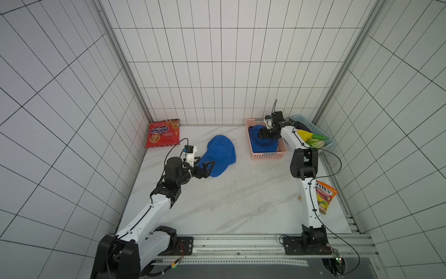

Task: Turn the baseball cap inside out
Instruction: Pick up the baseball cap from the basket.

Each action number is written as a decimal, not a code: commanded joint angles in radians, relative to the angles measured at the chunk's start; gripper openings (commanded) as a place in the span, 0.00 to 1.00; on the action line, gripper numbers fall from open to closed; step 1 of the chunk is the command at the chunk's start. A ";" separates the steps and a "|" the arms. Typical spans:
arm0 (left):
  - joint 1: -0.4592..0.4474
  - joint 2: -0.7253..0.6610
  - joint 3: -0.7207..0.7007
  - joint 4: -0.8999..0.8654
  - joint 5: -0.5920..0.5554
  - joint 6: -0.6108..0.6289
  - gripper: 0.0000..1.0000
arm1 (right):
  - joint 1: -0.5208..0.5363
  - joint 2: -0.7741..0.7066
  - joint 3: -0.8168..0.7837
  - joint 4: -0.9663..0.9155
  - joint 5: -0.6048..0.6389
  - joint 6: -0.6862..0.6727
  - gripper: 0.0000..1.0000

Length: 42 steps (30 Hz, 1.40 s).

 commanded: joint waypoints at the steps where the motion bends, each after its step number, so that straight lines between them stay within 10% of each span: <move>1: -0.006 0.007 -0.002 0.019 -0.015 0.021 0.98 | 0.024 0.050 0.037 -0.120 0.008 -0.044 0.86; 8: -0.012 0.028 0.001 -0.001 -0.040 0.035 0.98 | 0.040 -0.004 0.042 -0.124 0.054 -0.068 0.00; 29: -0.039 -0.153 0.128 -0.040 0.015 -0.217 0.99 | 0.078 -0.801 -0.418 0.225 0.054 -0.071 0.00; 42: -0.361 0.096 0.394 0.009 -0.074 -0.099 0.99 | 0.154 -1.249 -0.784 0.328 -0.344 0.164 0.00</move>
